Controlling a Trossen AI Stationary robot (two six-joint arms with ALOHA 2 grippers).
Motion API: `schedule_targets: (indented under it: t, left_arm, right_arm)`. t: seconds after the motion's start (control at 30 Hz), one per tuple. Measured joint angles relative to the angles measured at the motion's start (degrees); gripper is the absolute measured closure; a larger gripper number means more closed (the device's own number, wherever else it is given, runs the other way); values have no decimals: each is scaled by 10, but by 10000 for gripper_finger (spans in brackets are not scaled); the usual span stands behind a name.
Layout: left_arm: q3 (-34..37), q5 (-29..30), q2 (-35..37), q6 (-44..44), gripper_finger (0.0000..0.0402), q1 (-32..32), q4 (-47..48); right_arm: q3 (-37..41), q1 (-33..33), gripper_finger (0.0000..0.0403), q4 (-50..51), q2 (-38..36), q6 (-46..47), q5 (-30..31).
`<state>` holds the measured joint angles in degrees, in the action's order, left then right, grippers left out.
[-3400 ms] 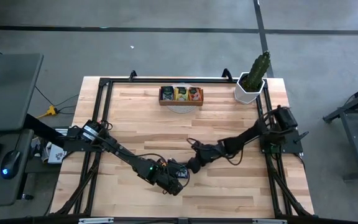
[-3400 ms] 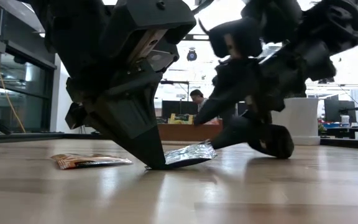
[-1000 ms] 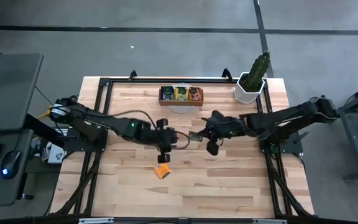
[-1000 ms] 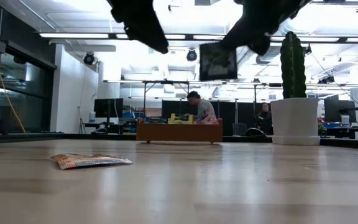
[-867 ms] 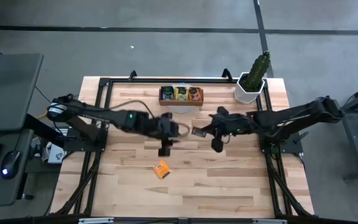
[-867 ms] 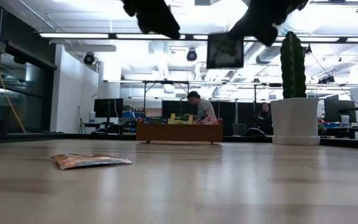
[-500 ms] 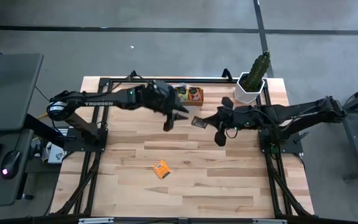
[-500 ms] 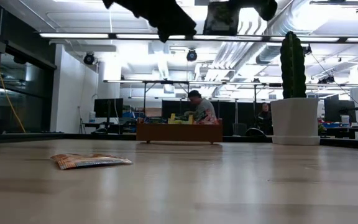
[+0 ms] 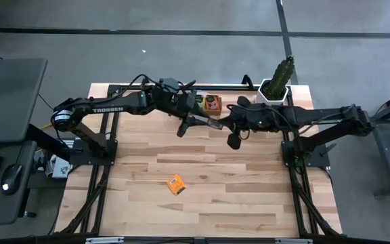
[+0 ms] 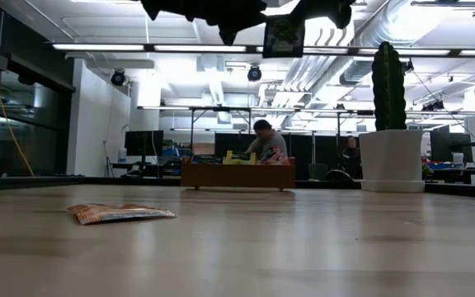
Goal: Pick & Place Tea
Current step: Put the purple tea bag in the left compartment of the organizer
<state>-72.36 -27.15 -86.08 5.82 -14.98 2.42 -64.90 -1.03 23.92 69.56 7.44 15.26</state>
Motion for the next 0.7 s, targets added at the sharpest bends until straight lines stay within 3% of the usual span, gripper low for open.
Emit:
schedule_targets:
  t: [0.53, 0.7]
  left_arm:
    - [0, 27, 0, -3, 269, 0, 3]
    - [0, 37, 0, -5, 297, 0, 3]
  right_arm:
    - [0, 11, 403, -55, 22, -5, -22]
    - [0, 11, 403, -67, 23, -5, -22]
